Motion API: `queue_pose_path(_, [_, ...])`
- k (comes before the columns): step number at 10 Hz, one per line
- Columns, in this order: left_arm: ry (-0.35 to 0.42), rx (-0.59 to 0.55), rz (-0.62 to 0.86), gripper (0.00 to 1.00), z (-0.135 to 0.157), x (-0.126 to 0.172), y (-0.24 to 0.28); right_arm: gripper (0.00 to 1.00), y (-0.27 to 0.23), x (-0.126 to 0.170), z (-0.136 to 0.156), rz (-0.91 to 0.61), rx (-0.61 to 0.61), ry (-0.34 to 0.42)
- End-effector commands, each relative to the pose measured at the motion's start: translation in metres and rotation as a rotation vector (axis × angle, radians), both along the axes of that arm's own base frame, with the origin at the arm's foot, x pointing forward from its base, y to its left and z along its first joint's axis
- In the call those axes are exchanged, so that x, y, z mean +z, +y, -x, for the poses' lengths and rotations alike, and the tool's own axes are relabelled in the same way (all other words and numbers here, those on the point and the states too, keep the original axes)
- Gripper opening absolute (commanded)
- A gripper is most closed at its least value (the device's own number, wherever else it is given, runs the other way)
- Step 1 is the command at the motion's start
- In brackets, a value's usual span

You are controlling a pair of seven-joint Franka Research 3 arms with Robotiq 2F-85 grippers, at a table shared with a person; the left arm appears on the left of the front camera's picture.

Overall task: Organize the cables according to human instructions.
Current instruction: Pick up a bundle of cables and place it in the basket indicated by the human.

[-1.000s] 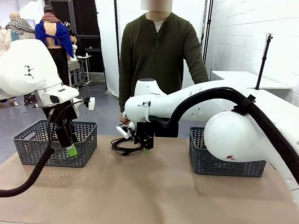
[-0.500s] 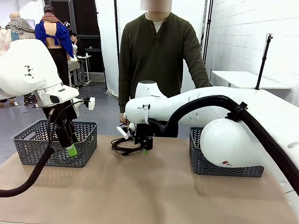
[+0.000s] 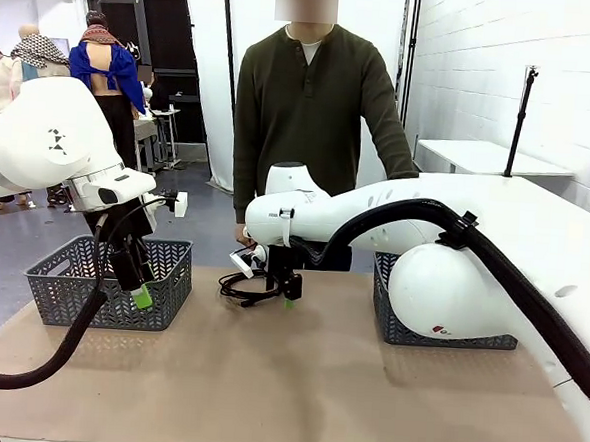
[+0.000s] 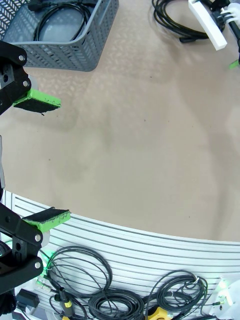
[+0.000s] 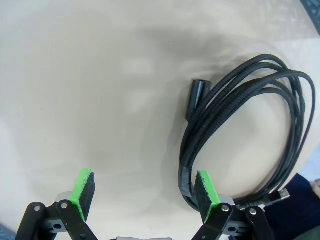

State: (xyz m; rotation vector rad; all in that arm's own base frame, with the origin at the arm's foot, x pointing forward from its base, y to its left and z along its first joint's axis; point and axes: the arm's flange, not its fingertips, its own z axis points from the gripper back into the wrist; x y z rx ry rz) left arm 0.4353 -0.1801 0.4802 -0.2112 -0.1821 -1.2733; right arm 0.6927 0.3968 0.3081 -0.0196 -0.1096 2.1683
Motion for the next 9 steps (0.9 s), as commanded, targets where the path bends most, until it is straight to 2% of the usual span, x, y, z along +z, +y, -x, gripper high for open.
queue_pose_path(1, [-0.009,0.004,0.002,1.0,0.0,0.001,0.0,1.0,0.015,0.002,-0.024,0.04,0.003,0.01])
queue_pose_path(5, [-0.009,0.004,0.002,1.0,0.0,0.001,0.0,1.0,0.019,-0.002,-0.032,0.051,-0.006,0.014])
queue_pose_path(9, [-0.009,0.004,0.002,1.0,0.0,0.001,0.0,1.0,0.022,-0.005,-0.035,0.101,-0.016,0.066])
